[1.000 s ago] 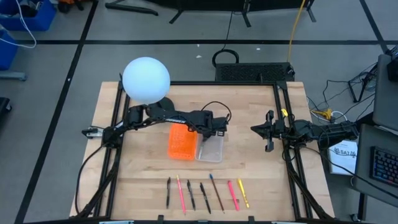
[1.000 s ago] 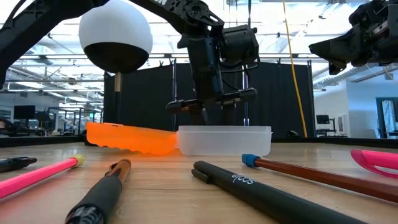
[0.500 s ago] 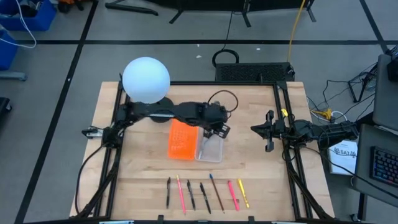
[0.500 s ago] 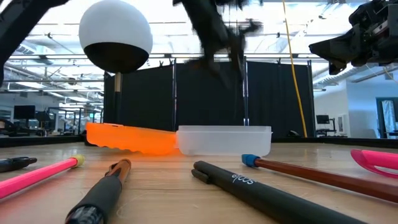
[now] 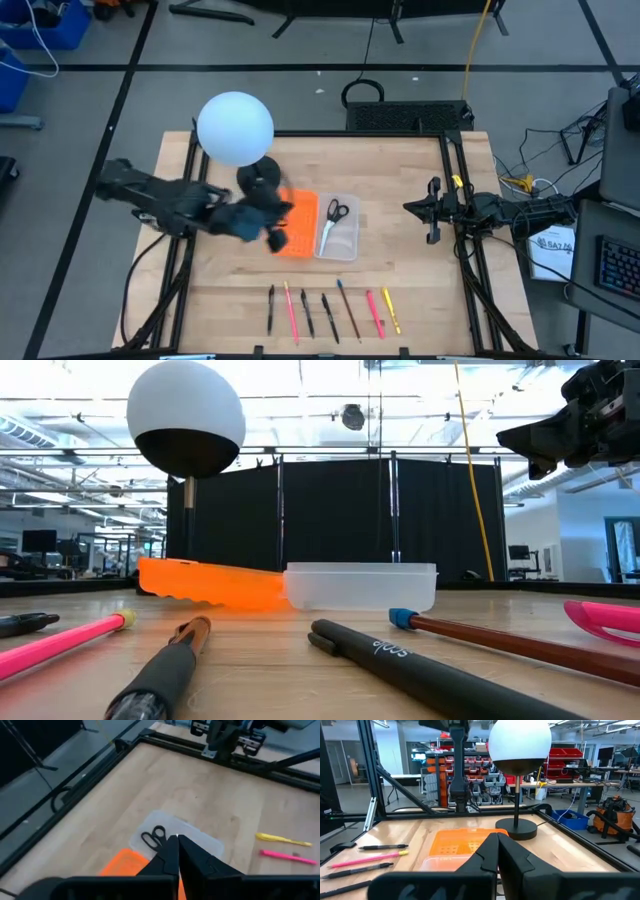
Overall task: Pick & place school supplies into a supply box
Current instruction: Put the yellow pen into the orange supply box
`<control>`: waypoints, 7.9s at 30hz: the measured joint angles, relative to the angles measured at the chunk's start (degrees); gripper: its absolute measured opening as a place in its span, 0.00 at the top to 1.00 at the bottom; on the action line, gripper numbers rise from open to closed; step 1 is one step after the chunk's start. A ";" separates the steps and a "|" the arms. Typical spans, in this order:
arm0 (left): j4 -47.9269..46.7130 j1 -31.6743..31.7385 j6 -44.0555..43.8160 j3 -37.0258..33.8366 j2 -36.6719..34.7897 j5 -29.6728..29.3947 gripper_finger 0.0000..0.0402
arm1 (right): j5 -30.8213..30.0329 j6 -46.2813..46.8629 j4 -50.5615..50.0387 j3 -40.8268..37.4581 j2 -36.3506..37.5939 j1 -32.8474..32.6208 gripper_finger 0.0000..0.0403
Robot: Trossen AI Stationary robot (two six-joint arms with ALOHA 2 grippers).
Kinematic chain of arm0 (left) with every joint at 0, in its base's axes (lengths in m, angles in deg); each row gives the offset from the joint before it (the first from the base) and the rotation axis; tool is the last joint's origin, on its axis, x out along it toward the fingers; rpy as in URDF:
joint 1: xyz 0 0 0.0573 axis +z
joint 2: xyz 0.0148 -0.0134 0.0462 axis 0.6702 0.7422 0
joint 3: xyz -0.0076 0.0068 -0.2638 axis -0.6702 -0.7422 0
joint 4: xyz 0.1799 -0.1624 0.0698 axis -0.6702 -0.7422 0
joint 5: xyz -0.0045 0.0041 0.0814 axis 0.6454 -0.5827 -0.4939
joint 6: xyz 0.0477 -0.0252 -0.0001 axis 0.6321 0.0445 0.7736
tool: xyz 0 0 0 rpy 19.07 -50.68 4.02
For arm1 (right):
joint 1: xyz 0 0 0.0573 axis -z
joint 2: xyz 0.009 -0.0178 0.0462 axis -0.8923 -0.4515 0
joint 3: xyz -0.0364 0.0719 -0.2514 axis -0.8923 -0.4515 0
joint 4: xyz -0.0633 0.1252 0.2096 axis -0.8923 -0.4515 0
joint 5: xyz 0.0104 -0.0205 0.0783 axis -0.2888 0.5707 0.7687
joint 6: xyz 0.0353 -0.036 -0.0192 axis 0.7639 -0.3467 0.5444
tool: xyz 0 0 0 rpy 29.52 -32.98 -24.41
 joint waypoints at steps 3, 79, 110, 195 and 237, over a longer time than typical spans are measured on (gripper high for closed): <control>7.14 -3.77 2.82 -12.80 -7.51 0.23 0.97 | -0.01 0.02 0.00 -0.01 0.00 -0.02 1.00; 60.08 23.21 41.70 -82.68 -60.48 20.76 0.88 | 1.04 98.41 -64.74 84.60 -103.34 -38.27 1.00; 59.90 23.21 39.15 -82.68 -60.48 21.05 0.88 | 12.96 108.81 -55.52 77.38 -108.50 -36.47 0.66; 58.42 23.10 34.59 -82.64 -60.48 21.44 0.88 | -2.62 77.49 -3.88 60.18 -102.98 1.85 0.96; 57.43 23.14 34.16 -82.66 -60.47 21.29 0.88 | 8.86 84.82 -14.04 60.25 -104.21 7.24 0.89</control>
